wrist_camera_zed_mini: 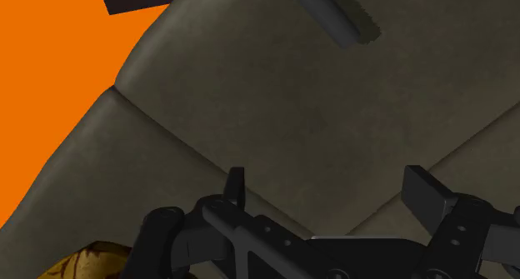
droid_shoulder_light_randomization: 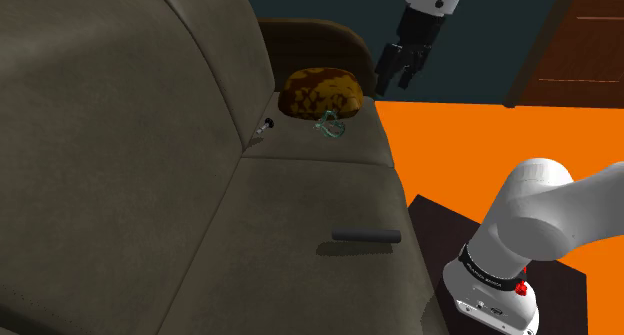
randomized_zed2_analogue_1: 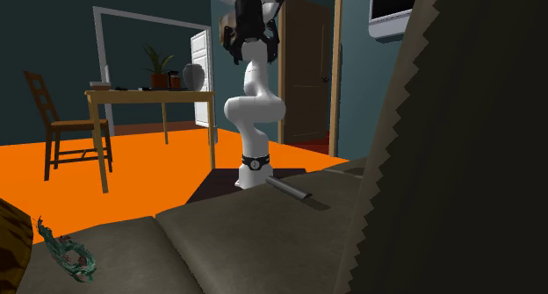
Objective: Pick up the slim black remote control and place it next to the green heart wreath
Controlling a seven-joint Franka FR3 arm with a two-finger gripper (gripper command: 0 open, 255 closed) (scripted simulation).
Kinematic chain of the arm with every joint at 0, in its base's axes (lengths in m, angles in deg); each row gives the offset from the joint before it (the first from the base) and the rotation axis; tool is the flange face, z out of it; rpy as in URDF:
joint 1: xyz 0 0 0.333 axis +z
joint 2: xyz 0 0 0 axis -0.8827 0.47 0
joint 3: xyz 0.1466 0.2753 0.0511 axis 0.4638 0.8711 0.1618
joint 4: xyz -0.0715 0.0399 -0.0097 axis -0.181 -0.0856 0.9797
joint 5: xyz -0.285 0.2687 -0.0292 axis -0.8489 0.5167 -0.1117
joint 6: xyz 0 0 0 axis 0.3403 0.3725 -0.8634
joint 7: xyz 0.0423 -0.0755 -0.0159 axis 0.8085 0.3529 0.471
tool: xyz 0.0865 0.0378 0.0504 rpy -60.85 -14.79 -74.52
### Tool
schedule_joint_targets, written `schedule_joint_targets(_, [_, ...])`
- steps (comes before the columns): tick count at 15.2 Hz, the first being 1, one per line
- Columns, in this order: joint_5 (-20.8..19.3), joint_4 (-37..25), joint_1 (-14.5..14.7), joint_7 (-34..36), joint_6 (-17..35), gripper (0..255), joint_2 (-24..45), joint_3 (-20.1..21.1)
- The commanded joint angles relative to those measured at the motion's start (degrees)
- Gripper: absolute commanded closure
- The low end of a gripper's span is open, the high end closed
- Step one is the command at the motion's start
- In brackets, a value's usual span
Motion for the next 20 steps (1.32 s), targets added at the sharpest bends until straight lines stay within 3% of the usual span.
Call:
schedule_joint_targets(1, [0.0, 0.0, 0.0, 0.0, 0.0, 0, 0.0, 0.0])
schedule_joint_targets(11, [0.8, 17.0, 6.0, -9.8, 11.8, 0, -0.1, 0.8])
schedule_joint_targets(20, [1.4, 30.0, 11.7, -18.7, 24.2, 0, 3.9, 1.3])
